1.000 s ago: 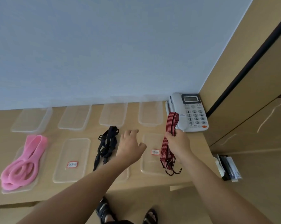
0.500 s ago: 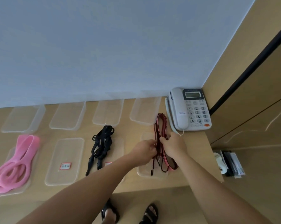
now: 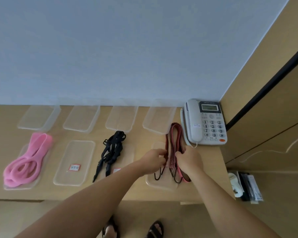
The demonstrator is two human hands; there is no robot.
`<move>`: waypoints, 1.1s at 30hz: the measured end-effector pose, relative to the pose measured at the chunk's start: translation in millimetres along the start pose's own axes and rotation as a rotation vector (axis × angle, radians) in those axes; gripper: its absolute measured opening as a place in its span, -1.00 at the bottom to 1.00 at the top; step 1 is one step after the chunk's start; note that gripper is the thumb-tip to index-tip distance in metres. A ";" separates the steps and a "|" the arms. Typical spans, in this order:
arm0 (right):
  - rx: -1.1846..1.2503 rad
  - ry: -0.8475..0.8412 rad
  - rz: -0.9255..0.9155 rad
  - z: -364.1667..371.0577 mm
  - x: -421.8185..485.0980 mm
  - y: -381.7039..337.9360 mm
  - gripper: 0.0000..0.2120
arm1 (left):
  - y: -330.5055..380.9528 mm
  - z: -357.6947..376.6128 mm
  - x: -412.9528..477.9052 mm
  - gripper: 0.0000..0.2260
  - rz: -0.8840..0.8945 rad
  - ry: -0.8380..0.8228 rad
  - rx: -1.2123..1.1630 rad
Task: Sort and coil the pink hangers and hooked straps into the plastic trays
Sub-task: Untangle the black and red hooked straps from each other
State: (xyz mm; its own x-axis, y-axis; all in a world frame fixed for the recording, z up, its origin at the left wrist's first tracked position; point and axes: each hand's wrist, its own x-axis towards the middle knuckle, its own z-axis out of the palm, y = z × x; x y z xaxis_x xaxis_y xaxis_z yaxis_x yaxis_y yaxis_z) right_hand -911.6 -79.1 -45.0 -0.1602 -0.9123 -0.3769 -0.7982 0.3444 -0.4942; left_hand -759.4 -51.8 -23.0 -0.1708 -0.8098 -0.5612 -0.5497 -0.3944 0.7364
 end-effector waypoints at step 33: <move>-0.405 -0.561 -1.212 290.9 -425.8 -272.3 -0.51 | -373.5 -113.7 -500.3 -0.56 -0.521 1.020 -0.141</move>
State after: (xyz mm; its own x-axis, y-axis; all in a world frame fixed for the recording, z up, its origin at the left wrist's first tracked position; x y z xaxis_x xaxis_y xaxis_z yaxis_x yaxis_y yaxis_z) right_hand -457.2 280.1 22.2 0.9173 -0.3501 -0.1895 -0.3966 -0.7615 -0.5126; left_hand -375.7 451.3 25.7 0.8255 -0.4838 -0.2905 -0.2525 -0.7770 0.5766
